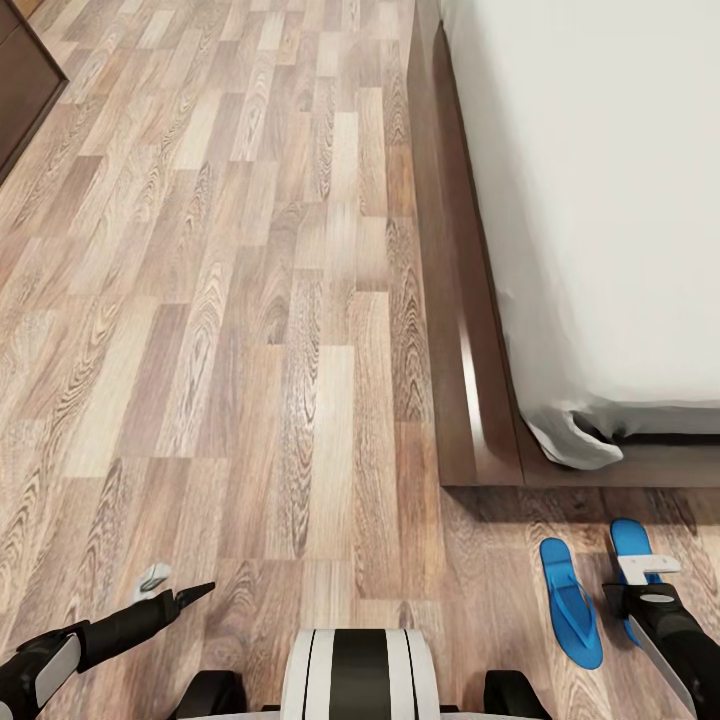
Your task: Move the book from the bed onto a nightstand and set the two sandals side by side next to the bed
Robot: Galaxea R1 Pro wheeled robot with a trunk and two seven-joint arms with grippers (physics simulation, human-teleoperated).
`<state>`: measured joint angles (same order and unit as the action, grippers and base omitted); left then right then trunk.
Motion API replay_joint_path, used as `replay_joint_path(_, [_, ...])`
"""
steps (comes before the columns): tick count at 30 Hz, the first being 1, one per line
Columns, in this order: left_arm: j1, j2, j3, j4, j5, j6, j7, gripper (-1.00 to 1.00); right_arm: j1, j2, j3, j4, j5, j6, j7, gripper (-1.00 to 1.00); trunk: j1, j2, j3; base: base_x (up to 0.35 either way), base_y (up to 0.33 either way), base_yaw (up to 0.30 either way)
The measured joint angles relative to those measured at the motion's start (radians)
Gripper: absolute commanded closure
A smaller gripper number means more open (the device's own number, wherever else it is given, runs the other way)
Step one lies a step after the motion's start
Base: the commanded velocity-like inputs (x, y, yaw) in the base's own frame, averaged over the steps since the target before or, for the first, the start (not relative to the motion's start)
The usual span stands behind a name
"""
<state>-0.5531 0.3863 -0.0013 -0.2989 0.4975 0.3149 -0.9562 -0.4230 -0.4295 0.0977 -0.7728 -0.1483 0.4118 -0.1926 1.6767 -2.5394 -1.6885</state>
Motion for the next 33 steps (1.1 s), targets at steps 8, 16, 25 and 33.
replay_joint_path(8, [0.001, 0.000, 0.000, 0.000, 0.000, 0.001, 0.001, -1.00, 0.000, 0.000, 0.000, 0.001, 0.000, 0.000, 0.000, 1.00, 0.002, -0.001, -0.019, 0.000, 0.000, 0.000])
replay_joint_path(16, [0.001, 0.000, 0.000, 0.000, 0.000, 0.000, 0.001, -1.00, 0.000, 0.000, 0.000, 0.001, 0.001, 0.001, 0.000, 1.00, 0.004, -0.002, -0.035, 0.000, 0.000, 0.000])
replay_joint_path(25, [0.001, 0.000, 0.000, 0.000, 0.000, 0.000, 0.001, -1.00, 0.000, 0.000, 0.000, 0.001, 0.000, 0.001, 0.000, 1.00, 0.006, -0.003, -0.054, 0.000, 0.000, 0.000])
replay_joint_path(33, [0.000, 0.000, 0.000, 0.000, 0.000, 0.000, 0.001, -1.00, 0.000, 0.000, 0.000, 0.001, 0.001, 0.001, 0.000, 1.00, 0.007, -0.004, -0.058, 0.000, 0.000, 0.000])
